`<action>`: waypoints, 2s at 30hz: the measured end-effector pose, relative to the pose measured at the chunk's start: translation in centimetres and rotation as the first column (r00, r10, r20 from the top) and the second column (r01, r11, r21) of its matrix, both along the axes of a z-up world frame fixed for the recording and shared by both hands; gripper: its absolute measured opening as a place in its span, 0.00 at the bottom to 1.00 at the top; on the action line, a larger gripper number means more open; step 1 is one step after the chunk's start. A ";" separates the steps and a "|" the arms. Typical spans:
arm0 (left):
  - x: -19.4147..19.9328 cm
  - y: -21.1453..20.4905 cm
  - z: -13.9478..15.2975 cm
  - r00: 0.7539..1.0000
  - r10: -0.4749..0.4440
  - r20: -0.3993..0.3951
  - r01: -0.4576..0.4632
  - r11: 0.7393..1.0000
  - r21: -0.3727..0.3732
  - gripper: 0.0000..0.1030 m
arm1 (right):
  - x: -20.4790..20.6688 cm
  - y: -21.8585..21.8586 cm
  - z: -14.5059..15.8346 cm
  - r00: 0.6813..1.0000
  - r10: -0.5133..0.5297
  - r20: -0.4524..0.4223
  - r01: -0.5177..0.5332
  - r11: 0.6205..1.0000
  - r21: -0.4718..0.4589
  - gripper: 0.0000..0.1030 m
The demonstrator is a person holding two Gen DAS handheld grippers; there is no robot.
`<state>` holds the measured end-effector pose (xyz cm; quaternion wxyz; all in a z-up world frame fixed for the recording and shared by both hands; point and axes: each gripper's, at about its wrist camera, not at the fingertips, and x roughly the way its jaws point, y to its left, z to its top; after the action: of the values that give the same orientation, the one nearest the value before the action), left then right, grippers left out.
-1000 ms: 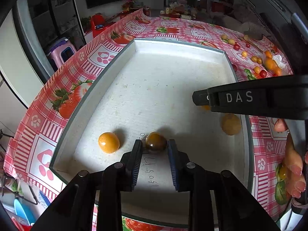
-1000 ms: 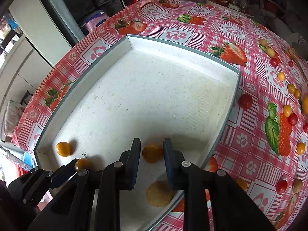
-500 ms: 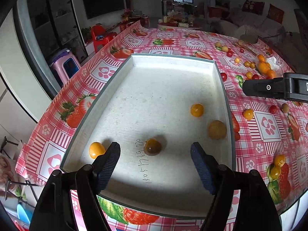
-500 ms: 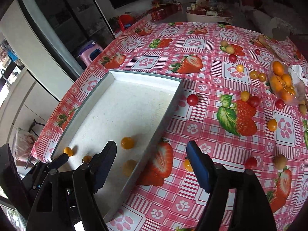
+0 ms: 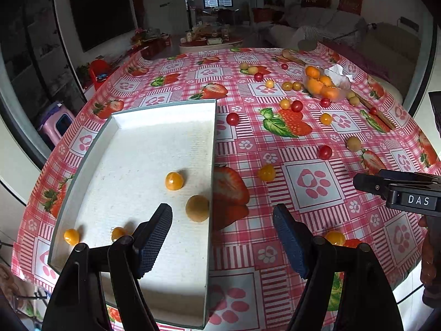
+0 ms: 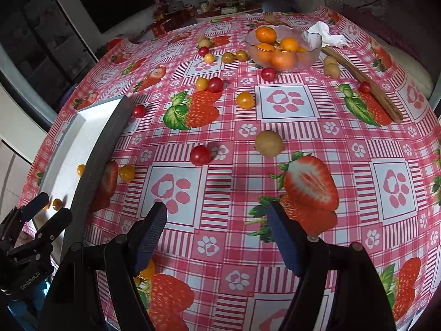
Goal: Organize fruits
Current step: 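Grasp a brown kiwi with the right tool while the left grasps a yellow tomato, then carry the kiwi and tomato into the white tray and open both tools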
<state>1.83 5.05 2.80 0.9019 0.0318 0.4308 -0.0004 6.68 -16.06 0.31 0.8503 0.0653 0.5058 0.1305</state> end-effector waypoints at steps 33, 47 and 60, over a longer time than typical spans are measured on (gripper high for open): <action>6.9 -4.3 -4.6 0.996 0.024 -0.081 -0.026 0.999 -0.030 0.61 | 6.0 -1.0 -1.7 0.996 -0.024 0.085 0.040 0.979 -0.200 0.58; 5.8 -3.9 -4.0 0.996 -0.017 -0.084 0.007 0.994 -0.112 0.21 | 4.4 -2.5 -1.0 0.998 -0.026 0.059 0.030 0.997 -0.077 0.30; 2.9 -2.6 -1.3 0.999 -0.035 -0.022 0.032 0.990 -0.138 0.21 | 1.2 -3.0 0.0 0.999 -0.023 0.025 0.024 0.999 -0.022 0.30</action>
<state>4.73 2.42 1.55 0.8966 -0.0233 0.4399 -0.0455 7.92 -19.07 0.31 0.8585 0.0599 0.4960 0.1155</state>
